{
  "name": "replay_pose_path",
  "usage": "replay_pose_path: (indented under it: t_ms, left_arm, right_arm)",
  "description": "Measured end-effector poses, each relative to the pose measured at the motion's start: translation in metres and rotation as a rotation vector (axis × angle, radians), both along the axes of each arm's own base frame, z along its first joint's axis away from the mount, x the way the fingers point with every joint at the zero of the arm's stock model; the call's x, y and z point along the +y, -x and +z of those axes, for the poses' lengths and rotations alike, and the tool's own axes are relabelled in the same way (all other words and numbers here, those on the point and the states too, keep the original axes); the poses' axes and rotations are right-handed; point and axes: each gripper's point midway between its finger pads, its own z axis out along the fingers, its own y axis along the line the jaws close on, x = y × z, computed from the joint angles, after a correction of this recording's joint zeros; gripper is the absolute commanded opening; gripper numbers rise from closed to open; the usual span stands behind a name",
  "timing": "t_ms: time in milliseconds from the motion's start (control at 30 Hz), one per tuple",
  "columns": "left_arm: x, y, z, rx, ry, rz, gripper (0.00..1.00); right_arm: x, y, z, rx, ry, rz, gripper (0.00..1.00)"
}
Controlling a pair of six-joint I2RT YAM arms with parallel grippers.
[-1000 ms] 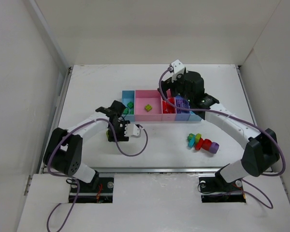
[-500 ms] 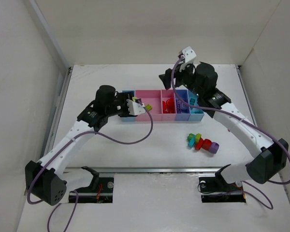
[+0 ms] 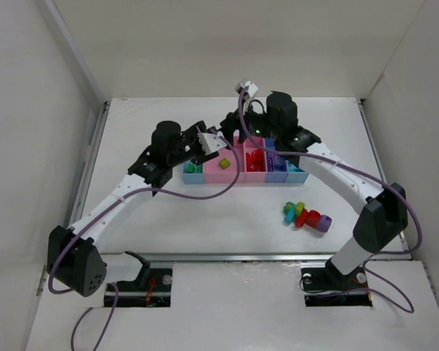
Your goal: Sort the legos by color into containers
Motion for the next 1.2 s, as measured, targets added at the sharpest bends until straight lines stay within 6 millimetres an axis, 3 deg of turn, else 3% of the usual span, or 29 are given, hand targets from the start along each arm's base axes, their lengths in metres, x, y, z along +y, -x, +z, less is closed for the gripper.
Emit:
replay_pose_path:
  t_ms: [200,433,567,600,700,733,933,1133,1200]
  left_arm:
    - [-0.001,-0.003,0.008,-0.011,0.032,0.022,0.00]
    - [0.000,-0.004,0.008,-0.005,0.037,0.042,0.00]
    - [0.001,-0.005,0.008,-0.006,0.037,0.054,0.00]
    - [0.001,-0.005,0.009,-0.007,0.040,0.057,0.00]
    - [0.002,-0.005,0.012,-0.016,0.046,0.067,0.00]
    - [0.002,-0.005,0.012,-0.014,0.046,0.070,0.00]
    - [0.008,-0.007,0.005,0.003,0.025,0.103,0.00]
    - [0.025,-0.014,-0.030,0.120,-0.030,0.184,0.00]
    - [0.031,-0.014,-0.039,0.151,-0.042,0.203,0.00]
  right_arm:
    - [0.009,0.008,-0.006,0.031,-0.002,0.068,0.70]
    - [0.019,-0.003,-0.041,0.127,0.042,0.093,0.61]
    - [0.020,-0.001,-0.041,0.136,0.041,0.104,0.54]
    - [0.020,0.000,-0.040,0.136,0.038,0.111,0.39]
    - [0.017,-0.003,-0.042,0.150,0.038,0.103,0.13]
    - [0.016,-0.003,-0.043,0.155,0.037,0.111,0.00]
    - [0.002,-0.013,-0.044,0.182,0.029,0.095,0.00]
    - [-0.047,-0.058,-0.056,0.262,0.002,-0.102,0.00]
    - [-0.054,-0.067,-0.060,0.277,-0.002,-0.144,0.00]
